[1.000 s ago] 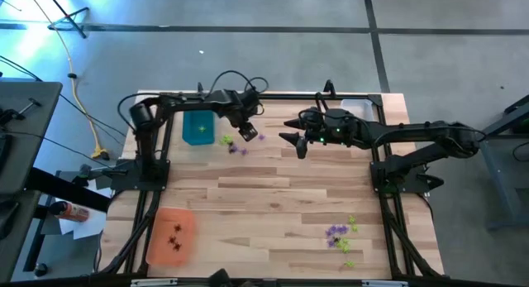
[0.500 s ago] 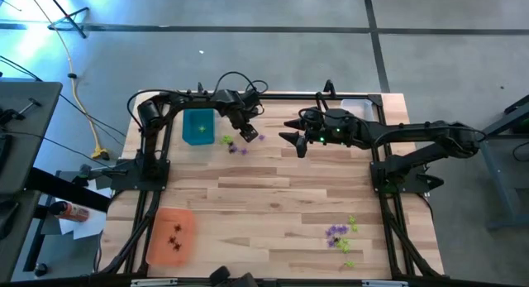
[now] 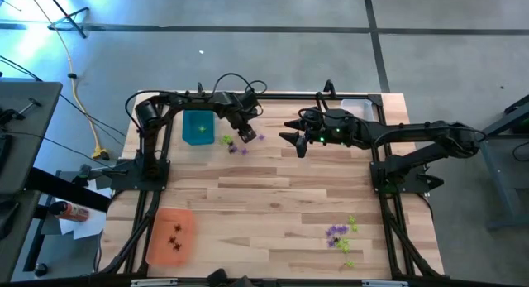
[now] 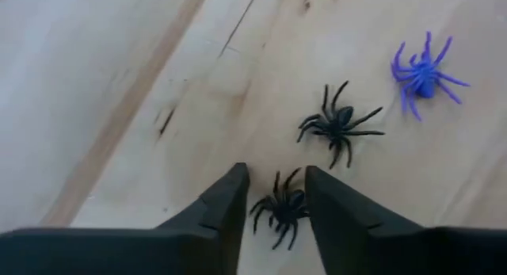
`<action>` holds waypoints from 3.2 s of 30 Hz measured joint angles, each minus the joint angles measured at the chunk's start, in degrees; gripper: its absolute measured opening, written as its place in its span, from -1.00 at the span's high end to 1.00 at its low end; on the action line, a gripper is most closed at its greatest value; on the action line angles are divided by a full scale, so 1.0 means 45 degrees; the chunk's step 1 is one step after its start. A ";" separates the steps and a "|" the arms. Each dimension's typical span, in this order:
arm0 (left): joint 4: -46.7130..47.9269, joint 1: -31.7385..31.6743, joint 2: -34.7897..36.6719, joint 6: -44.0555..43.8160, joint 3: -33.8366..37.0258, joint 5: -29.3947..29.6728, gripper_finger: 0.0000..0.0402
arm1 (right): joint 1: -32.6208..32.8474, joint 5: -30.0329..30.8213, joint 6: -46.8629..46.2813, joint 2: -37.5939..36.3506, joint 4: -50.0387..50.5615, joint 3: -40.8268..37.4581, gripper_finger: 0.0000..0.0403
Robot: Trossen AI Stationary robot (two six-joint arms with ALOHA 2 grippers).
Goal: Sort Halloween decoration
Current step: Put the black spider toy into the orange bin
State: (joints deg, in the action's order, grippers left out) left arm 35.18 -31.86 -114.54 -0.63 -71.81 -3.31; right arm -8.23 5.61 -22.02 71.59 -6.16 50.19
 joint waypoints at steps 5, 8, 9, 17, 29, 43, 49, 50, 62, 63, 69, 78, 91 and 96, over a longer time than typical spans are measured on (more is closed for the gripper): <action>0.0038 -0.0022 0.0050 0.0359 0.0034 -0.0039 0.89 | 0.0000 0.0005 0.0107 0.0000 0.0012 0.0000 -0.19; 0.0032 -0.0019 0.0261 0.0397 0.0083 -0.0114 0.96 | 0.0000 0.0005 0.0135 0.0000 0.0054 0.0000 -0.19; 0.0060 -0.0019 0.0384 0.0479 0.0126 -0.0150 0.95 | 0.0000 0.0005 0.0138 0.0000 0.0072 0.0000 -0.19; 0.0095 -0.0298 0.1563 0.0740 0.0150 -0.0402 1.00 | 0.0000 0.0005 0.0141 0.0000 0.0206 -0.0005 -0.19; -0.0043 -0.0432 0.3053 0.0504 0.0126 -0.0274 0.99 | 0.0000 0.0005 0.0444 0.0000 0.0245 -0.0005 -0.19; 0.0272 -0.0382 0.1217 -0.1188 0.0121 -0.0491 0.27 | 0.0005 -0.0148 0.0192 0.0000 0.0297 -0.0005 -0.19; 0.0285 -0.0384 0.0648 -0.1508 0.0116 -0.0530 0.14 | 0.0005 -0.0146 0.0189 0.0000 0.0506 -0.0005 -0.19; 0.0212 -0.0374 0.0582 -0.1508 0.0116 -0.0527 0.14 | 0.0005 -0.0146 0.0189 0.0000 0.0532 -0.0005 -0.19; 0.0058 -0.0321 0.0345 -0.0961 0.0077 0.0021 0.36 | 0.0005 -0.0146 0.0189 0.0000 0.0605 -0.0005 -0.19; 0.0076 -0.0321 0.0340 -0.0819 0.0077 0.0142 0.43 | 0.0005 -0.0146 0.0189 0.0000 0.0604 -0.0005 -0.19; -0.0072 -0.0255 0.0345 -0.0141 0.0373 0.0436 0.95 | 0.0005 -0.0143 0.0188 0.0000 0.0613 -0.0005 -0.19; 0.0026 -0.0360 0.1469 0.0870 0.0595 -0.0015 1.00 | 0.0005 -0.0141 0.0189 0.0005 0.0782 -0.0005 -0.19; -0.0007 -0.0309 0.5053 0.2342 0.0549 -0.1789 1.00 | 0.0005 -0.0141 0.0335 0.0005 0.0836 -0.0005 -0.19; -0.0622 0.0826 0.6977 0.2078 0.0573 -0.3129 1.00 | 0.0005 -0.0141 0.0644 0.0005 0.0456 -0.0005 -0.19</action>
State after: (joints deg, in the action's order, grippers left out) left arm 32.38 -28.14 -83.14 8.72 -69.23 -17.39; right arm -8.21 4.97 -19.12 71.61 -4.11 50.17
